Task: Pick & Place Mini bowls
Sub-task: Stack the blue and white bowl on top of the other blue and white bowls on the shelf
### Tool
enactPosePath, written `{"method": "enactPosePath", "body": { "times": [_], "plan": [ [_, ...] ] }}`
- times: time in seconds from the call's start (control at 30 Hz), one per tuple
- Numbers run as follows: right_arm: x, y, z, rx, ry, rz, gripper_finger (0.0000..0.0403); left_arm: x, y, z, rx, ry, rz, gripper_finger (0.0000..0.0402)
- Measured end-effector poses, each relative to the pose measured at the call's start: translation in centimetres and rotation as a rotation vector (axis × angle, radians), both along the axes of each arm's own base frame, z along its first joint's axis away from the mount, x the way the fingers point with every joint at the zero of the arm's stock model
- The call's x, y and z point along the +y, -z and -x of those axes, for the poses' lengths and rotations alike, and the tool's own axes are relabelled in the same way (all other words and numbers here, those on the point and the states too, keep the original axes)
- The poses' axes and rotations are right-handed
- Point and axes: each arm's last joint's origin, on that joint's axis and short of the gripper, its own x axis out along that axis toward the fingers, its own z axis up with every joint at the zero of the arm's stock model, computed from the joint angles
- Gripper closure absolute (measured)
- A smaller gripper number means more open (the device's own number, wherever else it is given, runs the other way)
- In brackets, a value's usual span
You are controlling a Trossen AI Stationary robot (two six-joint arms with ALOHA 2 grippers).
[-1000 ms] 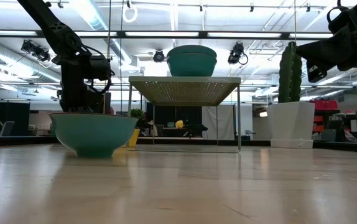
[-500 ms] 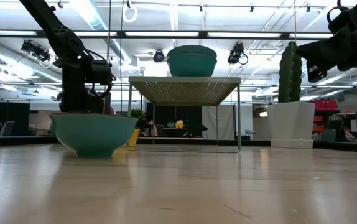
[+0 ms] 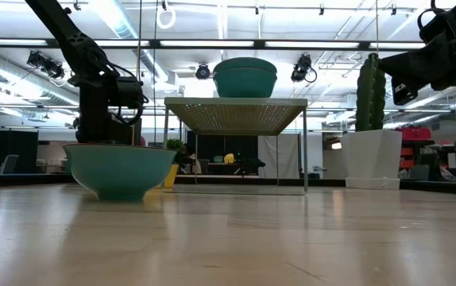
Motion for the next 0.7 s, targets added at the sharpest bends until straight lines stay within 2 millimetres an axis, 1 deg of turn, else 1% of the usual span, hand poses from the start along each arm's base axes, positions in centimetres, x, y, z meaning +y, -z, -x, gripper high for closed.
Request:
{"method": "enactPosePath", "body": {
  "times": [0.13,0.47,0.57,0.7],
  "plan": [
    [0.0,0.0,0.0,0.0,0.0,0.0,0.0376,0.0,0.0,0.0,0.009,0.002,0.003,0.039],
    [0.0,0.0,0.0,0.0,0.0,0.0,0.0376,-0.4,-0.1,-0.1,0.037,0.014,0.024,0.0391],
    [0.0,0.0,0.0,0.0,0.0,0.0,0.0376,-0.5,-0.6,-0.3,0.058,0.019,0.034,0.0391],
    [0.0,0.0,0.0,0.0,0.0,0.0,0.0376,-0.3,-2.0,-0.7,0.076,0.023,0.03,0.0391]
  ]
}}
